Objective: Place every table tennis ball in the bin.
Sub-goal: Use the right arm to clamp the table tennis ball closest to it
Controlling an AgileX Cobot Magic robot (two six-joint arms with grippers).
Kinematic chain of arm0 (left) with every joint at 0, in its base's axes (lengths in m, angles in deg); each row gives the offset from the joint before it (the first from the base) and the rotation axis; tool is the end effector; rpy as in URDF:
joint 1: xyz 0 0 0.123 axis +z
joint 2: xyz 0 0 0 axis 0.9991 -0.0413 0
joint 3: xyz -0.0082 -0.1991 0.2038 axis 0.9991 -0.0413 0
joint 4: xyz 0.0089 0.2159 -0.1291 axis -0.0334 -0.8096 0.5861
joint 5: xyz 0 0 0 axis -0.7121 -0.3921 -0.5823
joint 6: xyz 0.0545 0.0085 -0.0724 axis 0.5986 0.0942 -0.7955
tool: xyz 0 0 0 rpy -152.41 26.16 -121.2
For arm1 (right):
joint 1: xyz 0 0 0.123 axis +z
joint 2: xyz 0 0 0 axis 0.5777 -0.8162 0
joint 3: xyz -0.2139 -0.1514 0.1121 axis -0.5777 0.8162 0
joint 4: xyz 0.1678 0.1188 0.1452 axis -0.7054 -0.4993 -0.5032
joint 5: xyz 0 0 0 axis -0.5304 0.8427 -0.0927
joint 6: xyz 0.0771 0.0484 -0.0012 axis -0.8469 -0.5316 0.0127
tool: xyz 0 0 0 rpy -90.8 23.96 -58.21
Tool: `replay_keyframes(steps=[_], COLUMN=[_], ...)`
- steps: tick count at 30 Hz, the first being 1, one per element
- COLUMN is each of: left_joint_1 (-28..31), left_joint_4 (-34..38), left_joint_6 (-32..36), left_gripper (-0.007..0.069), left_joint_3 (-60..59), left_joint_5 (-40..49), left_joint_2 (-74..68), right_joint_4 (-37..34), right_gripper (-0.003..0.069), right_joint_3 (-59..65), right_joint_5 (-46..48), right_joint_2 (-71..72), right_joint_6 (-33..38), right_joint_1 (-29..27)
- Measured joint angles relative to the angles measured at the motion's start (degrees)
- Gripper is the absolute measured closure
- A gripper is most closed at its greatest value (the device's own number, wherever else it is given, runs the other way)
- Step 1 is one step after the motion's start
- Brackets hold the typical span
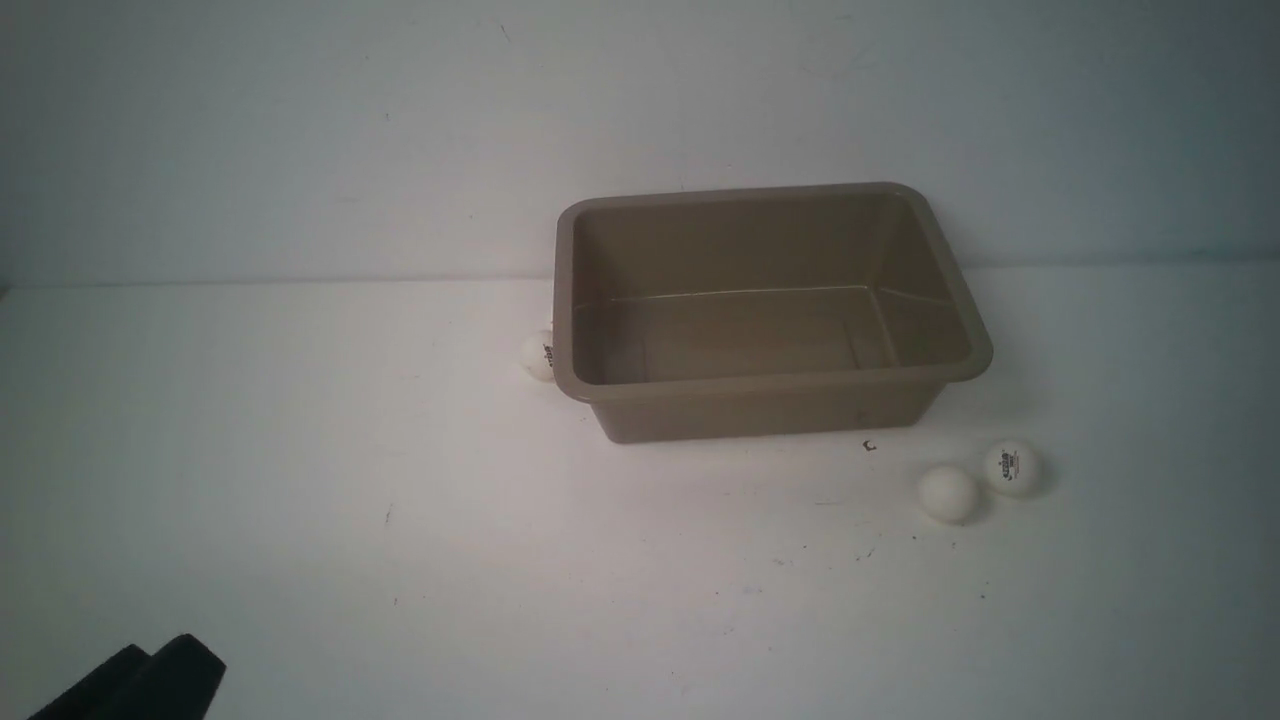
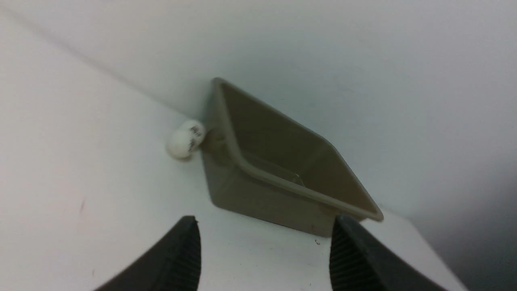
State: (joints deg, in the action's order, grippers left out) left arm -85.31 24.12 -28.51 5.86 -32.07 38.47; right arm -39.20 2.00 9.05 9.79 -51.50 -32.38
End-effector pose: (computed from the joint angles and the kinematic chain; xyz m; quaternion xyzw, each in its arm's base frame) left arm 0.0476 -0.0326 0.2171 -0.0882 0.7019 -0.3212 0.6296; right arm -0.0098 0.0316 0.3647 -0.0437 0.6897 0.2458 0.6797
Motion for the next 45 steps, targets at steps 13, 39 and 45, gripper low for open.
replay_keyframes(steps=[13,39,45], left_joint_1=[0.00,0.00,0.00], left_joint_4=[-19.32,-23.68,-22.48], left_joint_6=[7.40,6.25,6.37], left_gripper=[0.0230,0.0230,0.0230], left_joint_3=[20.15,28.22,28.22], left_joint_5=[16.61,16.19,14.97], left_joint_2=[-12.57,-21.28,-21.28], right_joint_4=[7.48,18.52,23.06], right_gripper=[0.0071,0.0071,0.0071], right_joint_3=[-7.25,-45.80,-45.41], right_joint_5=[19.09,28.36,26.58], right_joint_2=[-17.93,-91.35,-92.74], right_joint_6=[16.83,15.37,14.82], right_joint_1=[0.00,0.18,-0.04])
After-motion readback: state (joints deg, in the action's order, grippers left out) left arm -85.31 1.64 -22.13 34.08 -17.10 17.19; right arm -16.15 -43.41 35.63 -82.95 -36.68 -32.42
